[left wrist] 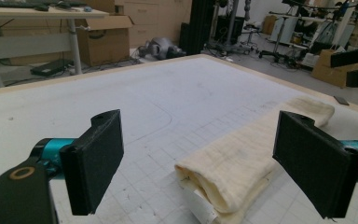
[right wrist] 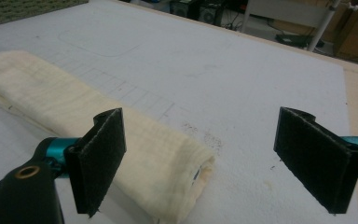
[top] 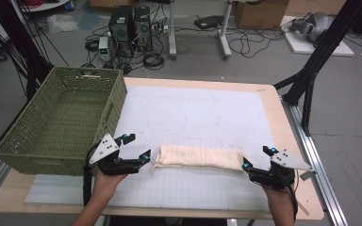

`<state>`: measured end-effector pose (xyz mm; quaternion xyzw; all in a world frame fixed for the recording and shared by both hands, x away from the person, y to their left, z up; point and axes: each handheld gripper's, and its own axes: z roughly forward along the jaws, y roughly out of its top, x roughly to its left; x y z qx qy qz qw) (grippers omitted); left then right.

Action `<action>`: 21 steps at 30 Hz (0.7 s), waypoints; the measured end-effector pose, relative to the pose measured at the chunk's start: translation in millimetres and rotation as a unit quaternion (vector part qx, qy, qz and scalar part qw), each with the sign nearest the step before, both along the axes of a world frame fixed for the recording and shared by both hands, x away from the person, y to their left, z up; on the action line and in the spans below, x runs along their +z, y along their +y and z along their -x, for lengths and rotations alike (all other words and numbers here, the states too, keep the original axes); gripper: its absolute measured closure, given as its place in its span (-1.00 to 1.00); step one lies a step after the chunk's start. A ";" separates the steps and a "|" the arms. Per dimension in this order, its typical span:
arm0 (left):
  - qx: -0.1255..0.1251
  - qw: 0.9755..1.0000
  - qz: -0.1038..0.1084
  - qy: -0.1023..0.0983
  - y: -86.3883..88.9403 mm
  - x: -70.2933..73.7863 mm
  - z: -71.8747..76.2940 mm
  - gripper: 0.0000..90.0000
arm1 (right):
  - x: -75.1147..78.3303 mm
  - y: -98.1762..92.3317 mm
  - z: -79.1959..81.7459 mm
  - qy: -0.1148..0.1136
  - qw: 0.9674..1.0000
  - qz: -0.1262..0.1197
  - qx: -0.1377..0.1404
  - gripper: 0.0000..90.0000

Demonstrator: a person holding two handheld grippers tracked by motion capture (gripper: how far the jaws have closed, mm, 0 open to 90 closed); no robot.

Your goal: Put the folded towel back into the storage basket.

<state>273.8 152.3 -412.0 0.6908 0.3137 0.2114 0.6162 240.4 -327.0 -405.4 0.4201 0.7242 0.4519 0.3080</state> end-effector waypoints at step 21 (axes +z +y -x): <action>-0.001 1.000 -0.003 0.008 -0.4 -1.1 -0.5 -0.64 | -2.2 -2.0 -1.3 0.007 1.000 -0.009 -0.003 -0.66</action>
